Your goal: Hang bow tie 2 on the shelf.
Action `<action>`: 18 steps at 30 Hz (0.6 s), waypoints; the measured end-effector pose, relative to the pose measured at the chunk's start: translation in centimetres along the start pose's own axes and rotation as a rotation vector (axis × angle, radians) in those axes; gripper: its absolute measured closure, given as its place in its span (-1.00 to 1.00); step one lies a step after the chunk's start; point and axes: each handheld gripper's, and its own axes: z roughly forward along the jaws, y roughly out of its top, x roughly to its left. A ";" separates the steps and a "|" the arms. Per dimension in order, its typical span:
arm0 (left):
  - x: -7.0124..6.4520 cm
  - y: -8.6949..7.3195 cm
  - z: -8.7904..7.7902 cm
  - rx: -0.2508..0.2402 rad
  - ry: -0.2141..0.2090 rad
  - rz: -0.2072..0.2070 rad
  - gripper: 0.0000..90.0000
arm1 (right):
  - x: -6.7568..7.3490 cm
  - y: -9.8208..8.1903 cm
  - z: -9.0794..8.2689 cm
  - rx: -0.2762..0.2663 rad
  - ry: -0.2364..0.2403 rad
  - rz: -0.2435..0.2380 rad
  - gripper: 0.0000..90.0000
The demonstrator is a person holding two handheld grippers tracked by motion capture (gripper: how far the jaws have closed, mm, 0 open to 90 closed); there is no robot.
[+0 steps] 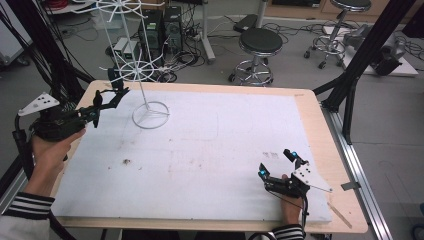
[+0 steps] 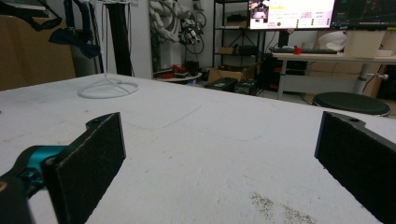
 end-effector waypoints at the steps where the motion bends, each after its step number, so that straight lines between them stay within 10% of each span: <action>1: 0.1 0.0 0.0 -0.001 0.004 -0.003 0.70 | 0.0 0.0 0.0 0.001 0.000 0.000 -0.98; 18: 0.7 2.1 0.2 -0.026 0.072 0.005 0.70 | -0.1 0.0 0.0 -0.005 -0.001 -0.005 -0.98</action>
